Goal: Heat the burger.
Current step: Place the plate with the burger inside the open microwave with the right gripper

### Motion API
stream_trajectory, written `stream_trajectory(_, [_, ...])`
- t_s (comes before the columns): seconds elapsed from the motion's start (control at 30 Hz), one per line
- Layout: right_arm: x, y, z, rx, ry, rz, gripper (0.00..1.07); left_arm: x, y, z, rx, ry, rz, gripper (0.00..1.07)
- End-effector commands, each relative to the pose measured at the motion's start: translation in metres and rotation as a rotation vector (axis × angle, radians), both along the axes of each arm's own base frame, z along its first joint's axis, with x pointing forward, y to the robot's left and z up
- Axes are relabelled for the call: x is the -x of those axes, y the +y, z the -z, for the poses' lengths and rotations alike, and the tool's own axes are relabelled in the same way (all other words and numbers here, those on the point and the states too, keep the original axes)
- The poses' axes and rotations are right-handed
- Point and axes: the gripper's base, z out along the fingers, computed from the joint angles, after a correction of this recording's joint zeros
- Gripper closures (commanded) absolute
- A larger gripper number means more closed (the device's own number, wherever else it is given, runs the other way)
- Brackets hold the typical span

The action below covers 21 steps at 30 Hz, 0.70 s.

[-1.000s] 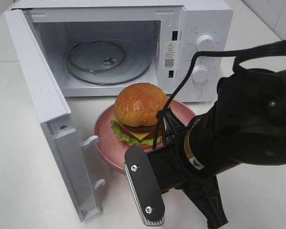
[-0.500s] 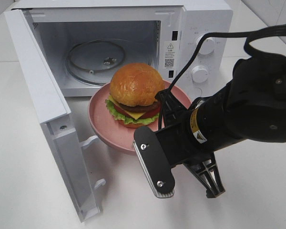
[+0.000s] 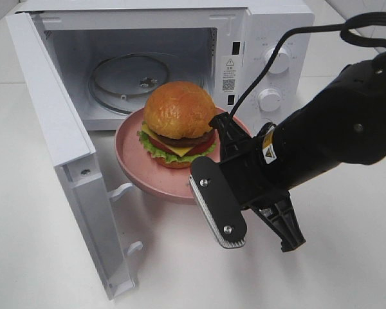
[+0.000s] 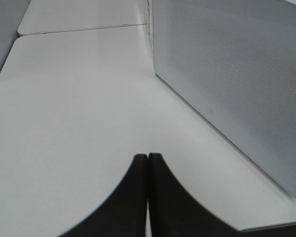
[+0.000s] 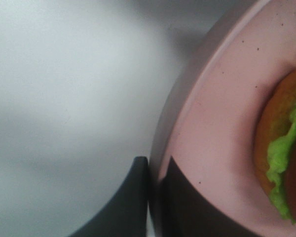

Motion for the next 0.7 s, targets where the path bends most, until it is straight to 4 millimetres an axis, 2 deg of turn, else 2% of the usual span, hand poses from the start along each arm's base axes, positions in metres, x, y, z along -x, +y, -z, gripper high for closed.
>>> stream_trajectory(0.03, [-0.01,0.007,-0.009,-0.042,-0.041,-0.017,1.07,0.003,0.0,0.0,-0.003,-0.027,-0.006,1.06])
stream_trajectory(0.13, [-0.023,0.011,-0.015,-0.049,-0.057,-0.014,1.07,0.003,0.0,0.0,-0.003,-0.027,-0.006,1.06])
stream_trajectory(0.27, [-0.029,0.012,-0.018,-0.051,-0.071,-0.021,1.07,0.003,0.0,0.0,-0.003,-0.027,-0.006,1.06])
stream_trajectory(0.3, [-0.036,0.014,-0.019,-0.042,-0.083,-0.035,1.07,0.003,0.0,0.0,-0.004,-0.027,-0.006,1.06])
stream_trajectory(0.6, [-0.052,0.028,-0.013,-0.005,-0.066,-0.068,1.07,0.003,0.0,0.0,-0.003,-0.027,-0.006,1.06])
stream_trajectory(0.7, [-0.066,0.035,-0.012,-0.003,-0.065,-0.058,1.07,0.003,0.0,0.0,-0.003,-0.027,-0.006,1.06])
